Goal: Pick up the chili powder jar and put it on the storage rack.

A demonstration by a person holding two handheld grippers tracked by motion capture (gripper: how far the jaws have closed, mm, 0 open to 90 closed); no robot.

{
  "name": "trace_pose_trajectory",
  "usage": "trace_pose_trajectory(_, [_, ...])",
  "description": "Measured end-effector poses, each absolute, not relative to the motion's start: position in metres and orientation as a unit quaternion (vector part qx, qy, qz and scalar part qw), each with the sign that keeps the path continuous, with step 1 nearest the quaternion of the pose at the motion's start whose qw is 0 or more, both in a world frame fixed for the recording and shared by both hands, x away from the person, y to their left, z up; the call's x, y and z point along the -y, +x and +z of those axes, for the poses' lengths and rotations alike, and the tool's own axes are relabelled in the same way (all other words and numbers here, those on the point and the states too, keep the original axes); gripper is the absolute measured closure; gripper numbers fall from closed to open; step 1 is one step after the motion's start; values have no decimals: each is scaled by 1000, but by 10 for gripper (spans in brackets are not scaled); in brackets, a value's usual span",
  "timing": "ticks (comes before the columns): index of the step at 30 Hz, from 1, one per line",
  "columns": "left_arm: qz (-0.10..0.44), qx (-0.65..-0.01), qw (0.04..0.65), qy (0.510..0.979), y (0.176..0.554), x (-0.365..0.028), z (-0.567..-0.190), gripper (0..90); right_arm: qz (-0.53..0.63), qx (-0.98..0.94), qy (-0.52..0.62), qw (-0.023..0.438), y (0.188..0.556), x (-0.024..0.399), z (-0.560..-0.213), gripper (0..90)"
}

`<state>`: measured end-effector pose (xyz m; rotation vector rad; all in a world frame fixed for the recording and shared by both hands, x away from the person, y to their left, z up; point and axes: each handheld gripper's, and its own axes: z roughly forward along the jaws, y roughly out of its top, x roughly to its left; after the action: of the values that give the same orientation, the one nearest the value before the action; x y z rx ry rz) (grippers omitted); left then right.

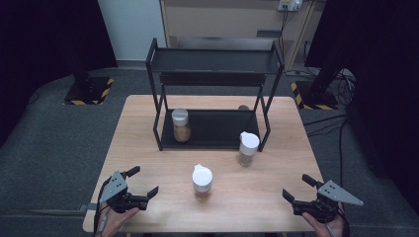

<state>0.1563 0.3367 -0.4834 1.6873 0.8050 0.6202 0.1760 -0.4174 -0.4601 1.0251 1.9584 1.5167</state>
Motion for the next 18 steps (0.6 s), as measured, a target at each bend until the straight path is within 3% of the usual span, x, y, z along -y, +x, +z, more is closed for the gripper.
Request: trace_pose_trajectory(18, [263, -341, 549, 717, 155, -335, -482, 0, 560, -708, 371, 219, 176, 413, -454, 49])
